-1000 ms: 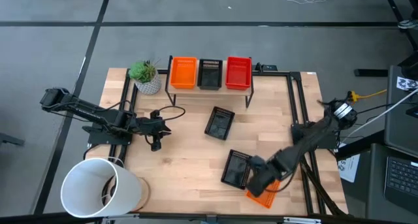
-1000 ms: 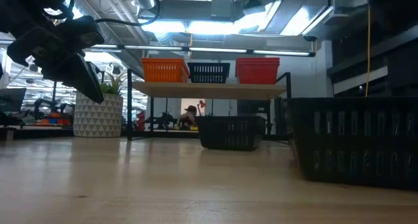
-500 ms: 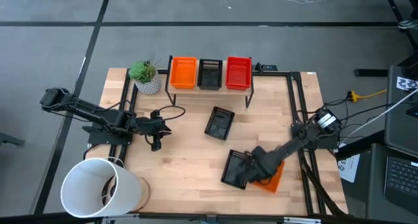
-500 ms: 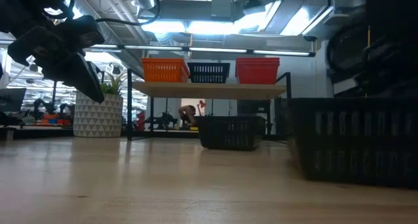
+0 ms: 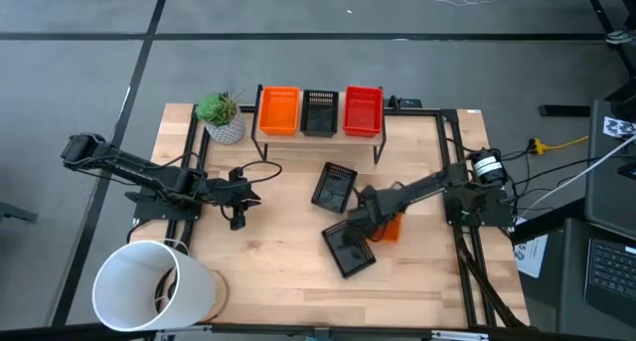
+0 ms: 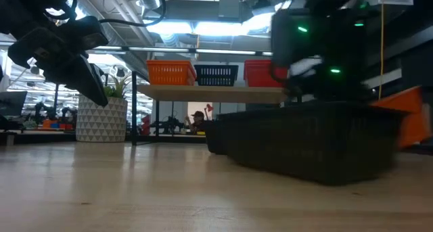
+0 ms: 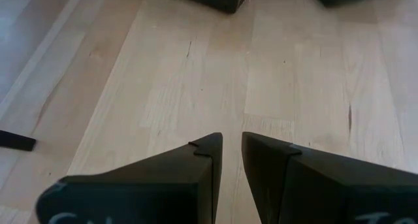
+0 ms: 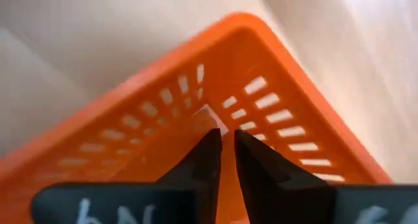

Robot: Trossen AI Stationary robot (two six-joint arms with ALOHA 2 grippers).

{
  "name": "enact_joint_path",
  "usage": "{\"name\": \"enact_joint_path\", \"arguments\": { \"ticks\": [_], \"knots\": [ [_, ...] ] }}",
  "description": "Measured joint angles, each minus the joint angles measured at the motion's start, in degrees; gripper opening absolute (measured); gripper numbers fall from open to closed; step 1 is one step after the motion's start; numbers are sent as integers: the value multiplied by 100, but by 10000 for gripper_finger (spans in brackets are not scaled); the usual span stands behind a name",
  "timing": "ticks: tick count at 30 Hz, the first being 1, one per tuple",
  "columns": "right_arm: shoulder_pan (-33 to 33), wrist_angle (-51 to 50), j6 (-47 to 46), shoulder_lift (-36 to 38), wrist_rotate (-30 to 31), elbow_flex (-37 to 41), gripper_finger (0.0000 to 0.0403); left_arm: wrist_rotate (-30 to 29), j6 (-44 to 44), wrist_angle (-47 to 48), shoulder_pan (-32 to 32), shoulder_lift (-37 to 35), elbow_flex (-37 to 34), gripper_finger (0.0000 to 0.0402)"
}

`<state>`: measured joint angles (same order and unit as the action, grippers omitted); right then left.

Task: Stack baskets on shelf by color
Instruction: Adjust the bins to the center of the table, then stack the top black bin on top of the black bin on the shelf

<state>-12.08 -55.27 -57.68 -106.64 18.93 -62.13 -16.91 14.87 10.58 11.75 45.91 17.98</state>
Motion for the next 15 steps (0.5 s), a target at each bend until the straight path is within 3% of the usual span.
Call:
{"name": "enact_joint_path", "arguments": {
  "ticks": [8,15],
  "knots": [
    [493,2274,1202,-8,437,-139,53,0,0,-1,0,0,0,51],
    [635,2461,1572,380,460,-240,53,1,0,-10,0,-1,0,51]
  ]
}}
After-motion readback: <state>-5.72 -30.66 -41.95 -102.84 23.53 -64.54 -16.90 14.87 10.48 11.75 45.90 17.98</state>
